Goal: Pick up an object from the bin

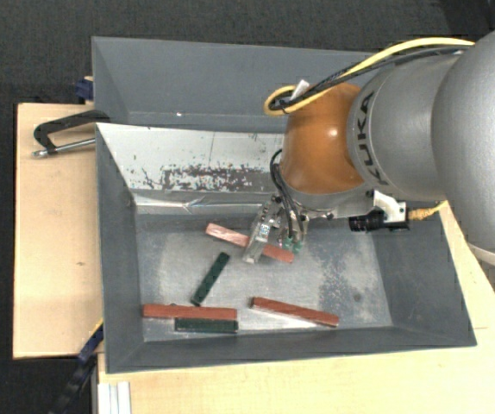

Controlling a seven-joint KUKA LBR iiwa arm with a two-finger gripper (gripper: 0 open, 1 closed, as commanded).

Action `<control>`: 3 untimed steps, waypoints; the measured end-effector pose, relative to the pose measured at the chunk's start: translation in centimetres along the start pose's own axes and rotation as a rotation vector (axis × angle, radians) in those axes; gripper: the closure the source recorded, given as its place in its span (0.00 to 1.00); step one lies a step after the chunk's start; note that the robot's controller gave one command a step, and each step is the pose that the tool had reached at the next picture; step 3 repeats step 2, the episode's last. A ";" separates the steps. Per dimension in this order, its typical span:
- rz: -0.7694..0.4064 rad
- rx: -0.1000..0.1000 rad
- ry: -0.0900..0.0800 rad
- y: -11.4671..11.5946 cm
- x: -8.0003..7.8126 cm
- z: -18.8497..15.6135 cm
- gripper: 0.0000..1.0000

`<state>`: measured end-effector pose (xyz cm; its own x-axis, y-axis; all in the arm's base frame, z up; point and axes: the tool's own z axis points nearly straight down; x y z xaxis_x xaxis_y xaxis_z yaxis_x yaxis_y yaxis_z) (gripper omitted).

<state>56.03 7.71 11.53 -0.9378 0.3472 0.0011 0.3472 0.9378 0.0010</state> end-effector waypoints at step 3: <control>-0.001 -0.002 -0.004 0.1 -0.1 -2.9 1.00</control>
Offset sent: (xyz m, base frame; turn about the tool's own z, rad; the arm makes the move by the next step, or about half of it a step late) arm -0.0001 0.0003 0.0703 0.0000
